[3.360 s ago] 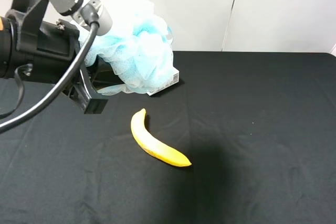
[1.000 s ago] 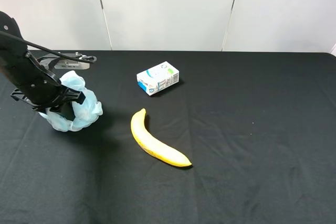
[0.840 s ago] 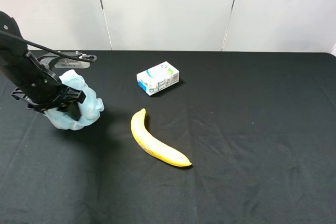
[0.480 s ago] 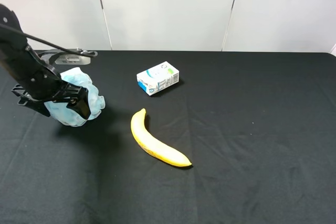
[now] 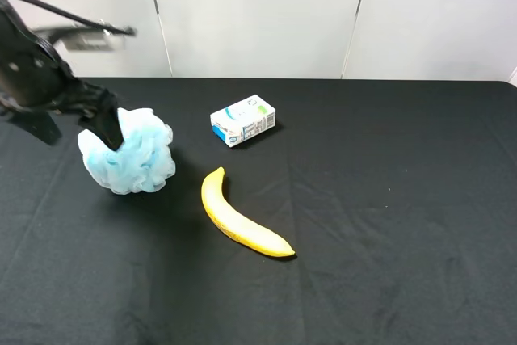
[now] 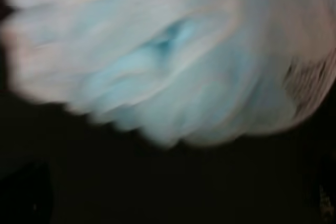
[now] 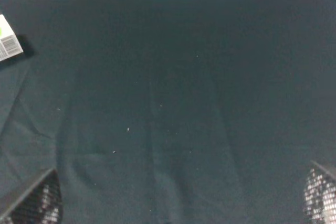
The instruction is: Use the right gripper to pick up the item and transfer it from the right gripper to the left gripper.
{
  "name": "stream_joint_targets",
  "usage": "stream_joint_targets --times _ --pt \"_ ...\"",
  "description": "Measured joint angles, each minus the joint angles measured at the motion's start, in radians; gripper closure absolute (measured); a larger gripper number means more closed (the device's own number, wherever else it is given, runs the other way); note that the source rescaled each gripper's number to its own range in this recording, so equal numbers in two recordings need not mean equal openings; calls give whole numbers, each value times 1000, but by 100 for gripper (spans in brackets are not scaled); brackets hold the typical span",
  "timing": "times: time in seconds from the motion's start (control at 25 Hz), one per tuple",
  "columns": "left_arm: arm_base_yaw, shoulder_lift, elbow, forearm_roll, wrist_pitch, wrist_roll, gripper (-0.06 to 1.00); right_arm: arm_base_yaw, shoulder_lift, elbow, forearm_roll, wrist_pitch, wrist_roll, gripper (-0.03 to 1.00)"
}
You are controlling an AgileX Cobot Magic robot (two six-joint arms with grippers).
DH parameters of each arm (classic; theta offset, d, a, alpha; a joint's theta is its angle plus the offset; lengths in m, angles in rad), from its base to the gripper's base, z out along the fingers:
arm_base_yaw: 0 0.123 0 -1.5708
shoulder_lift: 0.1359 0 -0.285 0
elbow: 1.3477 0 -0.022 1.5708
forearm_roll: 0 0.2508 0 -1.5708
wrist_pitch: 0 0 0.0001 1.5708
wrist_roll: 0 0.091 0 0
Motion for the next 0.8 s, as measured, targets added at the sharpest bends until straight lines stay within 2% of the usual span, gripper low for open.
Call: stream_joint_targets --times 0.6,0.8 --pt "0 -488 -4 187 116 -112 -6 0 0 0 0 0 0 -3" --pt "0 -642 -4 208 157 -127 -6 0 0 0 0 0 0 -3"
